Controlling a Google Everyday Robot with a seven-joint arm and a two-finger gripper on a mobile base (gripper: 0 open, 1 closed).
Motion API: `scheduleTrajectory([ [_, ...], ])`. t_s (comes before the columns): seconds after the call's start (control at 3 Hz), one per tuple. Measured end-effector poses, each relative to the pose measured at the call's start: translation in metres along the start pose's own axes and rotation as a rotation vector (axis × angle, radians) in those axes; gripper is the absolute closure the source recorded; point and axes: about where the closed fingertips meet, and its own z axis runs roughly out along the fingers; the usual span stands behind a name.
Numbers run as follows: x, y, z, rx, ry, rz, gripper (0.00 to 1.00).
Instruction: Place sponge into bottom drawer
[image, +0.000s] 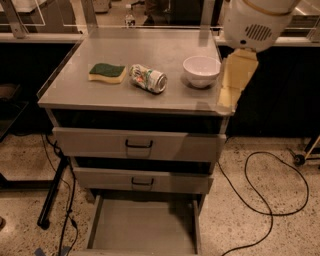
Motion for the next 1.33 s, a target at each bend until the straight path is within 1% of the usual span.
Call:
scheduleTrajectory([
  [0.33, -0.019, -0.045, 0.016, 0.010, 0.031, 0.023, 0.00],
  [0.67, -0.039, -0.087, 0.039, 0.009, 0.061, 0.029, 0.00],
  [1.0, -0.049, -0.099, 0.038, 0.040, 0.030, 0.028, 0.00],
  [1.33, -0.049, -0.099, 0.038, 0.040, 0.030, 0.028, 0.00],
])
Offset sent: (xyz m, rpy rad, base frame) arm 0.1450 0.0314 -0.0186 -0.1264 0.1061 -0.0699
